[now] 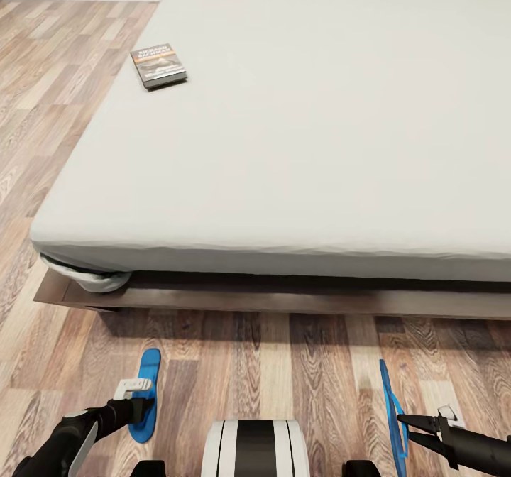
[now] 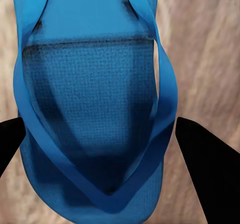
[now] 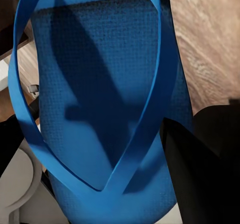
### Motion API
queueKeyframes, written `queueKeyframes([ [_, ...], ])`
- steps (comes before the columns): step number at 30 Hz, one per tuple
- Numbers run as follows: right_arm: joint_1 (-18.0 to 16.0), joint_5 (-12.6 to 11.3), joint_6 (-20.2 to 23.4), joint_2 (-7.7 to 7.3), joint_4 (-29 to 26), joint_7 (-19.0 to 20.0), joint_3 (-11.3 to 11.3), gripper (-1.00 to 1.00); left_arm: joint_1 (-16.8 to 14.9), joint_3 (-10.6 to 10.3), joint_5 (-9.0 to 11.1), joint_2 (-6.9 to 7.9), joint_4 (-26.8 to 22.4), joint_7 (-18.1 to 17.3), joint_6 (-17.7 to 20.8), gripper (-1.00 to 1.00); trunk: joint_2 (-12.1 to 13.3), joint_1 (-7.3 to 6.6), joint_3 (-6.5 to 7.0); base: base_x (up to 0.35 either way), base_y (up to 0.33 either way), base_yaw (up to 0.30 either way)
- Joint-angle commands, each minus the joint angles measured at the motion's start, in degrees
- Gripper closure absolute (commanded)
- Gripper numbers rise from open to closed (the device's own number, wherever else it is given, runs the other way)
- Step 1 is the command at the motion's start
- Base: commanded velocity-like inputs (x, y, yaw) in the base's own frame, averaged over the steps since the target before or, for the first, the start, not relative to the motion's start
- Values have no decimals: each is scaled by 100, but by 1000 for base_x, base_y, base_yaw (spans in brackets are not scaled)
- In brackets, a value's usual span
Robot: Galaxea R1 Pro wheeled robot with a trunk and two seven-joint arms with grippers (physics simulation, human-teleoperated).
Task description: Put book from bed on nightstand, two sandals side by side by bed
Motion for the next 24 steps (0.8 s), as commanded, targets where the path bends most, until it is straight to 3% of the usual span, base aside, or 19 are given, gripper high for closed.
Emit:
queueKeyframes([
  [1, -3, -45, 64, -5, -1, 1, 35, 100, -2, 36, -40, -5, -12, -46, 27, 100, -1, -1, -3, 0, 0, 0],
  [8, -3, -46, 62, -4, -1, 1, 29, 100, -2, 160, -45, -5, -8, -46, -266, 100, -1, -1, -3, 0, 0, 0],
  [18, -3, -45, 65, -5, -1, 0, 35, 100, -2, 237, -46, -5, -8, -46, -299, 100, -1, -1, -3, 0, 0, 0],
  [24, -3, -46, 63, -5, -1, 2, 36, 100, -2, 242, -46, -5, -8, -38, -294, 100, -7, 9, -92, 0, 0, 0],
])
